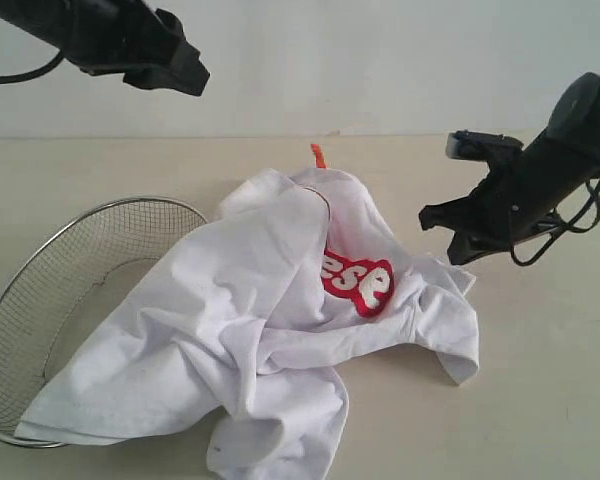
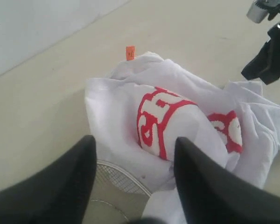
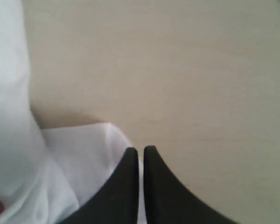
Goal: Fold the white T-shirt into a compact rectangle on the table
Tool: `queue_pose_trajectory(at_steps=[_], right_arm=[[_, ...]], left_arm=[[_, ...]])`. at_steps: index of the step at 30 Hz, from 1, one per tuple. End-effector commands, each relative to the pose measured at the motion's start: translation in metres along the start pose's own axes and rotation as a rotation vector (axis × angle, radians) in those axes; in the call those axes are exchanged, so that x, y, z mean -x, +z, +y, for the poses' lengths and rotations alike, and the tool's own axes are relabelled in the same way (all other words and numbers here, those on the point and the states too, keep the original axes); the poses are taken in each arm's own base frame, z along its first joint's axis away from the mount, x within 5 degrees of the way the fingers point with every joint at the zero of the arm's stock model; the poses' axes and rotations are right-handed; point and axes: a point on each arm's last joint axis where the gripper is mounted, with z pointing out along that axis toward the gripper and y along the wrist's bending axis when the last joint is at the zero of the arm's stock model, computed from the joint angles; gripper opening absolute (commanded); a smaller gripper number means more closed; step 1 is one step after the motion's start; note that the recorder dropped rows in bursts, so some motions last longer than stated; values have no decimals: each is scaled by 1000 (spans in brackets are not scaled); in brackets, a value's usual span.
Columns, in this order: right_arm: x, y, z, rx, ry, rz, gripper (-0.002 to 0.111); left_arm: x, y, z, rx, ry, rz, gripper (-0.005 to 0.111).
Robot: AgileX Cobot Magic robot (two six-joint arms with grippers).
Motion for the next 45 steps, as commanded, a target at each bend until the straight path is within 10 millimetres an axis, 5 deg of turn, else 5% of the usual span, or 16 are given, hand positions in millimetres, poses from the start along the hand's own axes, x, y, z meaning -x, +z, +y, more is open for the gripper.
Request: queue_pose_trajectory(at_steps=[1,7,11,13,15,18,21,36,45], right_arm=[[18,-16,-16,-32,-2,-29,0],[16,-37,2,139,-30,25,0],[-1,-66,20,226,-34,-91,0],[-12,-80,31,289,-22,-107,0],[-23,-89,54,374,-95,-91,0],[-42,-76,84,355,-162,-73,0],[-52,-69,95,357,-188,-40,0],[-57,-68,96,364,-207,-8,0],[-57,-68,96,366,-209,-4,0]], left_arm=[[2,-15,-3,-1,-7,-8,49],[-1,-32,0,71,5,27,46],[-23,-39,19,96,-109,186,16],[-41,-38,35,123,-185,241,14],[-61,-39,47,127,-272,320,17],[-93,-33,54,117,-345,436,38],[-111,-27,55,122,-374,485,50],[-138,-25,79,203,-464,476,50],[-153,9,85,125,-489,555,50]])
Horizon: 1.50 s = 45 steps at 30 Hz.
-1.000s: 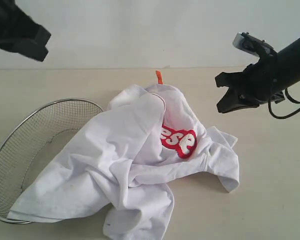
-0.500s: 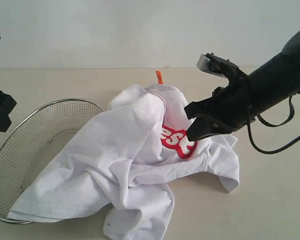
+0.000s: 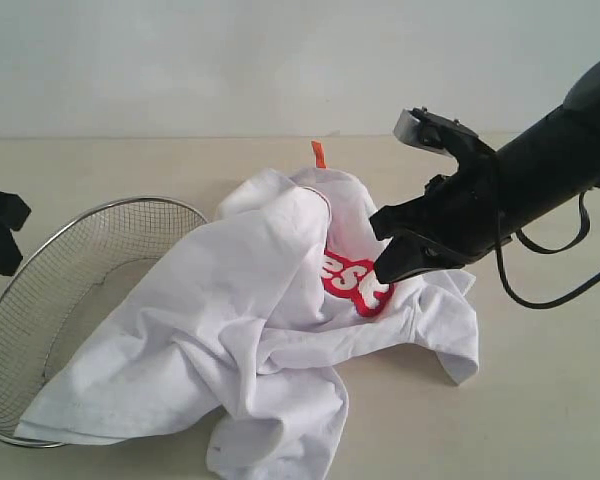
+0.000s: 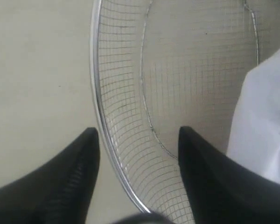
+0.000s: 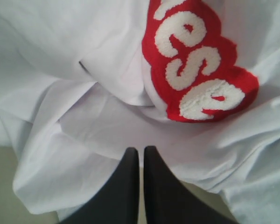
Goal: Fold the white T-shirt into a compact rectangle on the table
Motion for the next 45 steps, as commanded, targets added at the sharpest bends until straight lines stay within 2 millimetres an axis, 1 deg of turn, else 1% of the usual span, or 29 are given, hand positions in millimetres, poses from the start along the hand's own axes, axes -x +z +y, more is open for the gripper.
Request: queue_pose_trajectory(at_steps=[1,6,14,21,32,34,35,37,42,45], right_arm=[[-1,-3,2,-1,-21,0,0],[-1,-3,2,1,-27,2,0],[-1,-3,3,3,-29,4,0],[-1,-3,3,8,-36,4,0],[-1,-3,3,7,-36,3,0],[-1,-3,3,7,-36,3,0],[-1,-3,3,7,-36,3,0],[-1,-3,3,7,-36,3,0],[-1,-3,3,7,-36,3,0],[-1,-3,3,7,-36,3,0]], left_arm=[[4,17,2,-28,5,19,50],[6,26,5,-10,17,33,50],[13,35,16,31,12,-17,50],[14,60,21,21,-7,42,50],[15,89,25,9,-25,89,49],[15,93,26,11,-28,88,46],[16,94,26,13,-35,84,42],[17,95,26,13,-38,75,32],[19,95,26,9,-54,46,4],[21,95,26,15,-59,26,5]])
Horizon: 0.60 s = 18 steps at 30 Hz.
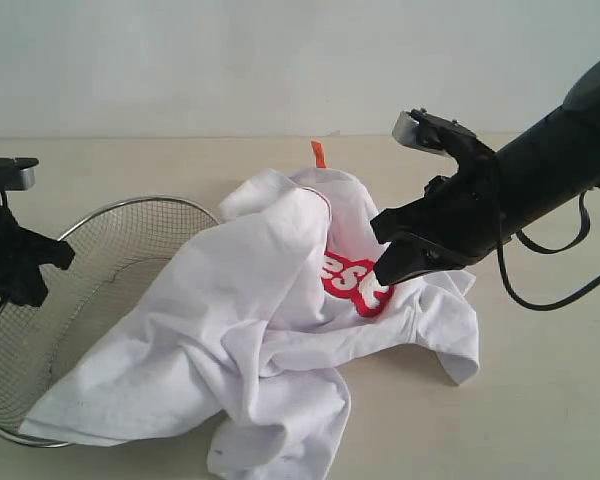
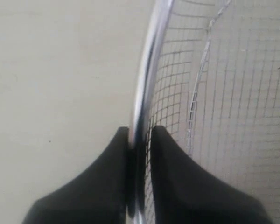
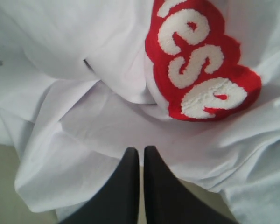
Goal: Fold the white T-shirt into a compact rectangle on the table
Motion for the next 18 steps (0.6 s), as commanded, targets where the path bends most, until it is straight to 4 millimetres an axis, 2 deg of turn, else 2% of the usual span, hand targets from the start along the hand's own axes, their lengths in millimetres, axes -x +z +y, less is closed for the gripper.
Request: queue_pose_trajectory(at_steps=[1,7,12,18], right_arm=[[0,-3,3,5,-17,-5,0],[0,-3,3,5,-17,-5,0],[0,-3,3,4,-19,-4,0],[0,-3,2,-2,-19,-10,0]], left_arm=[[2,1,1,10,-10,-34,5],[7,2,9,29,-41,-69,5],[7,7,26,43,-88,-82,5],[9,-1,49,62,-135,-110,5]])
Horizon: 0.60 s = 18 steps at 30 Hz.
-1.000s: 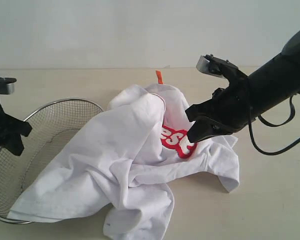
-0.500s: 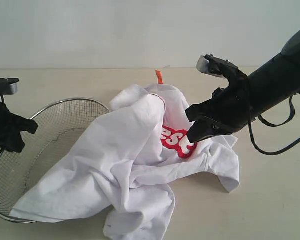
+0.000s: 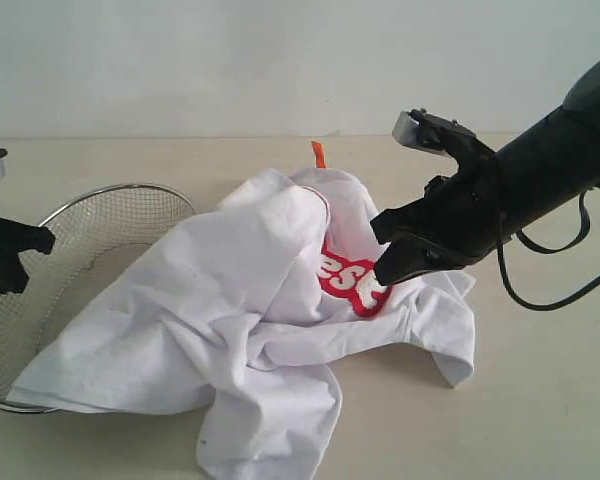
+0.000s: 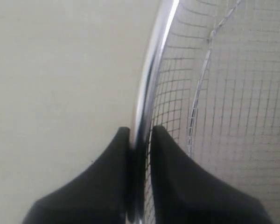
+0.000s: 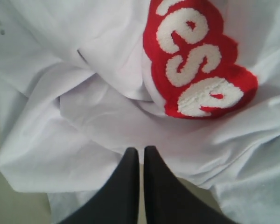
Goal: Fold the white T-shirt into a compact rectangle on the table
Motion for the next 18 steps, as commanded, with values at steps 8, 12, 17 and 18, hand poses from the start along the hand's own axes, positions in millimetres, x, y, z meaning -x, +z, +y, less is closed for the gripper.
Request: queue_pose_trajectory(at_steps=[8,12,17,18], right_arm=[[0,-3,2,-3,-17,-11,0],[1,-3,2,-7,-17,-15,0],[0,-3,-1,-35,-4,-10,0],[0,-3,-2,-52,1,-9,0]], left_arm=[[18,-16,29,49,25,-24,5],[17,-16,30,60,42,-10,5],[18,-23,30,73,27,-27,5],[18,-26,29,69,23,-37,5]])
